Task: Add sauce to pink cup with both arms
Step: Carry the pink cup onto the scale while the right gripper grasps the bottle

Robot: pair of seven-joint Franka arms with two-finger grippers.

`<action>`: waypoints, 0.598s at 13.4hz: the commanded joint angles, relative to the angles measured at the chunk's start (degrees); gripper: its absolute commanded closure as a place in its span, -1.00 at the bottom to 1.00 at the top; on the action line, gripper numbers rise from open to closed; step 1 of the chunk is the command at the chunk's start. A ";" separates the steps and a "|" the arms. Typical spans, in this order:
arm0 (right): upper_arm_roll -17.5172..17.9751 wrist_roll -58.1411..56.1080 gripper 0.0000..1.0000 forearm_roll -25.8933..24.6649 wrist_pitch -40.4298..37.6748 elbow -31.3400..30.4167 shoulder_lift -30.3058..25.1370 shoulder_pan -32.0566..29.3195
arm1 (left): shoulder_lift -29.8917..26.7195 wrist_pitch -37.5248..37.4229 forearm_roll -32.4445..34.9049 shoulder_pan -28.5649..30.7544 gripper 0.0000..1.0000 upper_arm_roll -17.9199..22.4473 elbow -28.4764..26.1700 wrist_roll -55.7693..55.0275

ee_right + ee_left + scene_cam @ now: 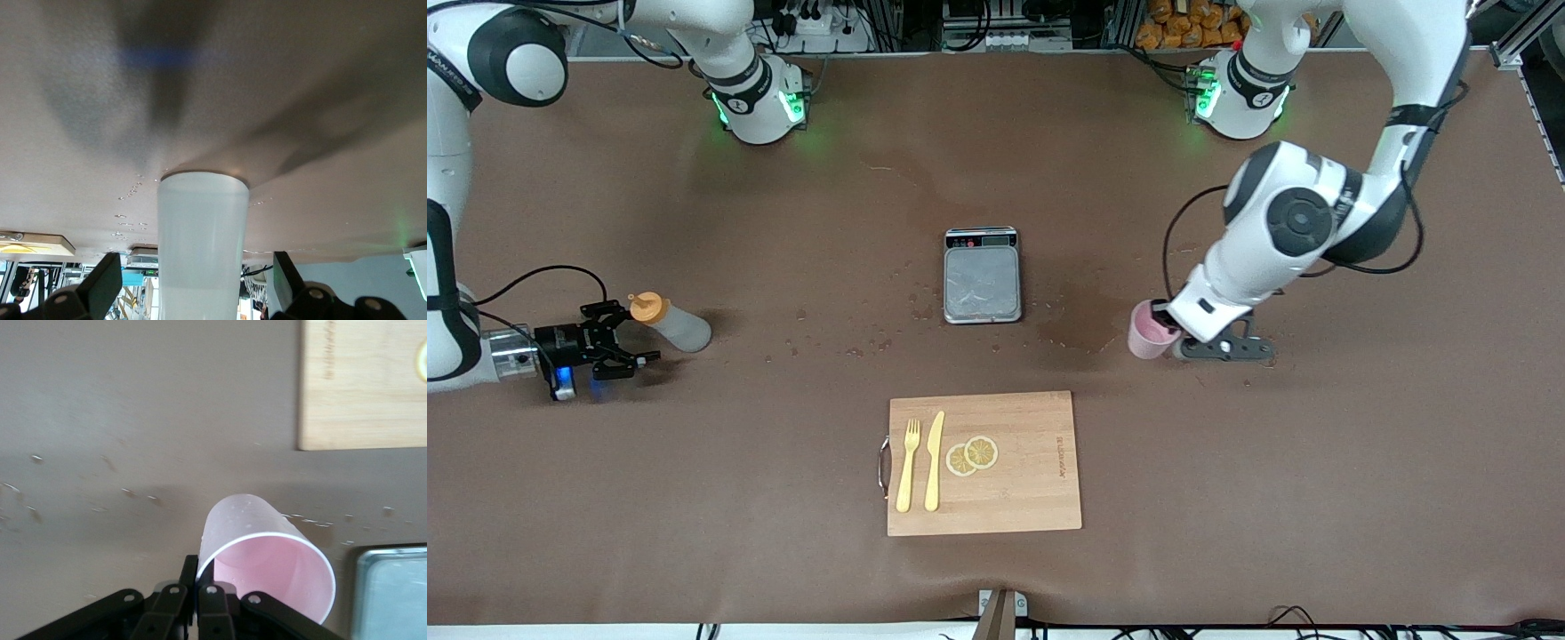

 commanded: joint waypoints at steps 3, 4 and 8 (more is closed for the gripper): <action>0.63 0.94 -1.00 3.47 -0.71 -1.24 1.42 0.34 | 1.33 -1.18 0.63 -9.12 1.00 0.14 4.39 -12.84; 0.63 1.03 -1.00 3.47 -0.80 -1.24 1.50 0.78 | 1.77 -1.18 0.63 -10.97 1.00 0.14 4.83 -15.48; 0.63 1.12 -1.00 3.47 -0.88 -1.86 1.51 1.48 | 2.82 -1.18 0.63 -16.42 1.00 0.14 5.01 -22.43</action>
